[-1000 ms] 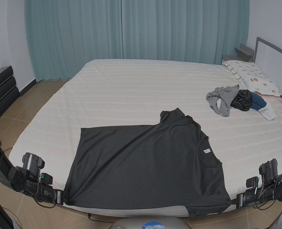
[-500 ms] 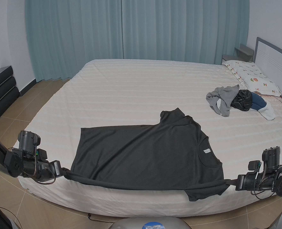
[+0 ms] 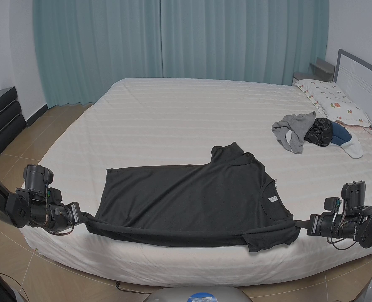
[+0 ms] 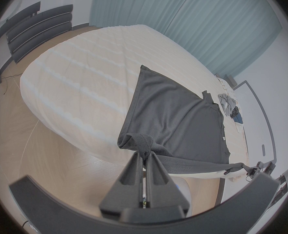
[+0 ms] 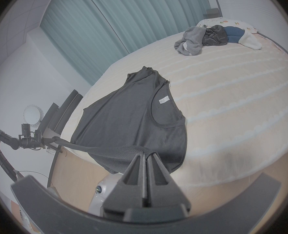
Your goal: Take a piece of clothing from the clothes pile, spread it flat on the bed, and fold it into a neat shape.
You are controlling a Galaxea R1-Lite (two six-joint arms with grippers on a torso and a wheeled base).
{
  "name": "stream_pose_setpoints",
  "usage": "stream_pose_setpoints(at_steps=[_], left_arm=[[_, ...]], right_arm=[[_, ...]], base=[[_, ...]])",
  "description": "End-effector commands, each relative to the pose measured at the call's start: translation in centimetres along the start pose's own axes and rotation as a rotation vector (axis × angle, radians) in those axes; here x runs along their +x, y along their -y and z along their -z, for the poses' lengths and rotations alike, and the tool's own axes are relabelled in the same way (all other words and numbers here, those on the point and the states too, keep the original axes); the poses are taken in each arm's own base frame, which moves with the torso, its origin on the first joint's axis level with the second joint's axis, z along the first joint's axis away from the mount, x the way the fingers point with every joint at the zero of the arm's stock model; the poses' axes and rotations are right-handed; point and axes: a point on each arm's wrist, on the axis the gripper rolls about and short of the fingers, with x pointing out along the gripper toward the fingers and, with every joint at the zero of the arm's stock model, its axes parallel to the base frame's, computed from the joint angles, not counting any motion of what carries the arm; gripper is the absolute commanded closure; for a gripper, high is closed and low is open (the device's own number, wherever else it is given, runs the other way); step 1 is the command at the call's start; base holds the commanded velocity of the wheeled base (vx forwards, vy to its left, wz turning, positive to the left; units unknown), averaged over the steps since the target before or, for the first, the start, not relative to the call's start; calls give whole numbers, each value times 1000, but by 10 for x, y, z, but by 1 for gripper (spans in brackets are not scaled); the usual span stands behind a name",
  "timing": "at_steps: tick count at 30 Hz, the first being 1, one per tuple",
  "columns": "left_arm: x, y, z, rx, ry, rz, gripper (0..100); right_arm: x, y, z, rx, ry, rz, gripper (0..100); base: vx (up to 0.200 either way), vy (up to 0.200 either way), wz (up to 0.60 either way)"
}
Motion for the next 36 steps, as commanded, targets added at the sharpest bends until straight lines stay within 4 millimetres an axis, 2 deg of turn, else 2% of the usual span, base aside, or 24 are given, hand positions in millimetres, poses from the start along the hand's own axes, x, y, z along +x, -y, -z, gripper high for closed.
stream_pose_setpoints(at_steps=[1, 7, 9, 21, 27, 28, 29, 30, 36], left_arm=[[13, -3, -2, -12, -29, -11, 100], [29, -5, -7, -21, -52, -17, 100], [39, -6, -11, -25, -60, -17, 100], [78, -4, -30, -67, -66, -19, 100], [88, -4, -31, -66, -77, -22, 100], [89, -3, -31, -68, -78, -21, 100], [90, -2, -32, -72, -77, -19, 100], [90, -2, -32, -74, -77, -18, 0], [90, 1, -37, -128, -55, -7, 0]], right_arm=[[11, 0, -6, 3, 2, -6, 100], [27, 5, -7, 12, -17, 10, 100], [39, 9, -11, 17, -21, 12, 100], [76, 15, -21, 9, -16, 15, 100], [89, 20, -21, 10, -22, 30, 100], [91, 21, -21, 10, -25, 31, 0], [92, 21, -20, 12, -27, 31, 0], [93, 21, -21, 12, -27, 31, 0], [90, 21, -23, 81, -13, 30, 0]], base=[[0, 0, 0], [0, 0, 0], [0, 0, 0], [0, 0, 0], [0, 0, 0], [0, 0, 0], [0, 0, 0], [0, 0, 0], [0, 0, 0]])
